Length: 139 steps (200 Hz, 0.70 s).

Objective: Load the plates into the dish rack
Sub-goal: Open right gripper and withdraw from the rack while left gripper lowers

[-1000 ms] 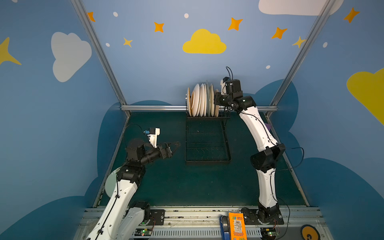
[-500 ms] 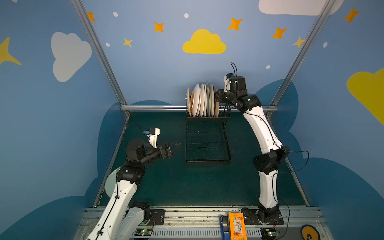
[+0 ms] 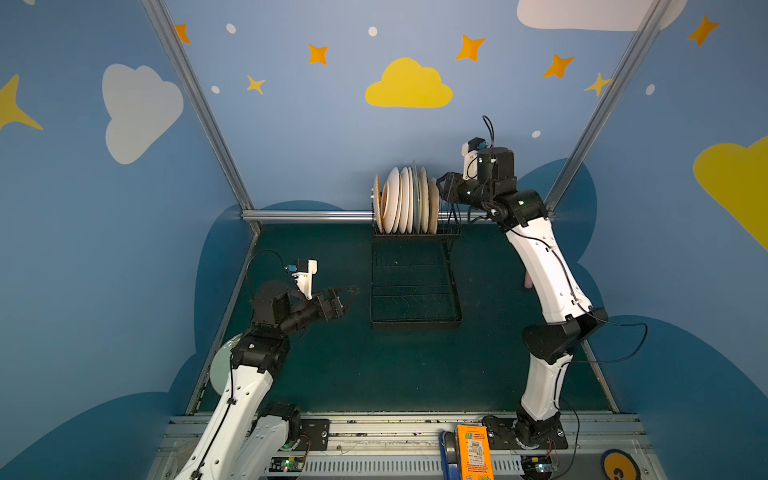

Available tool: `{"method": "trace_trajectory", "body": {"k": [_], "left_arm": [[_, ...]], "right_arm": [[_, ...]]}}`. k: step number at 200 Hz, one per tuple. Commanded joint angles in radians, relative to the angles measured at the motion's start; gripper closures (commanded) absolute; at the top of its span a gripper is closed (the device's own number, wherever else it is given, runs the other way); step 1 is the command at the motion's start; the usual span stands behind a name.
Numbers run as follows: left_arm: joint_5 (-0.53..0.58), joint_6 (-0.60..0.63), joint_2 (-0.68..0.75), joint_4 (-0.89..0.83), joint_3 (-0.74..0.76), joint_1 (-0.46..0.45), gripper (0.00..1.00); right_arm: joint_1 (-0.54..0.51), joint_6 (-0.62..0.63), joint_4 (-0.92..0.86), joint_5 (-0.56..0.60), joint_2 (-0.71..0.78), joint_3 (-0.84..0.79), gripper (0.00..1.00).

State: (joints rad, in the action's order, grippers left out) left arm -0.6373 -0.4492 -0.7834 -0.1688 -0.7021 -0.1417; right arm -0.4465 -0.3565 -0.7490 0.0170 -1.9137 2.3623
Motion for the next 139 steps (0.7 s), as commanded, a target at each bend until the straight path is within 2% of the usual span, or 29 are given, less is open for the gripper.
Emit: {"method": "trace_trajectory", "body": {"k": [1,29,57,65,75,97,117,139], "left_arm": [[0.080,-0.004,0.024,-0.071,-0.009,-0.011,0.00],[0.213,-0.054,0.050,-0.262,-0.042,-0.010,0.00],[0.404,-0.150,0.066,-0.503,-0.076,-0.001,0.00],[0.479,-0.195,0.064,-0.570,-0.080,0.012,0.00],[0.517,-0.235,0.056,-0.643,-0.086,0.045,0.00],[0.517,-0.291,0.024,-0.739,-0.078,0.198,0.00],[0.440,-0.305,-0.018,-0.750,-0.050,0.387,0.00],[0.451,-0.361,-0.065,-0.750,-0.022,0.531,0.00]], "right_arm": [[0.004,0.016,0.031,0.004,0.090,-0.072,0.42],[0.004,0.018,0.087,-0.010,0.213,-0.235,0.38],[-0.004,0.001,0.144,-0.027,0.344,-0.427,0.32],[-0.006,-0.002,0.159,-0.043,0.376,-0.482,0.29],[-0.015,-0.004,0.181,-0.057,0.423,-0.549,0.27],[-0.042,0.002,0.187,-0.058,0.492,-0.658,0.21],[-0.066,0.007,0.187,-0.072,0.530,-0.735,0.14],[-0.117,0.023,0.185,-0.105,0.545,-0.794,0.12]]}}
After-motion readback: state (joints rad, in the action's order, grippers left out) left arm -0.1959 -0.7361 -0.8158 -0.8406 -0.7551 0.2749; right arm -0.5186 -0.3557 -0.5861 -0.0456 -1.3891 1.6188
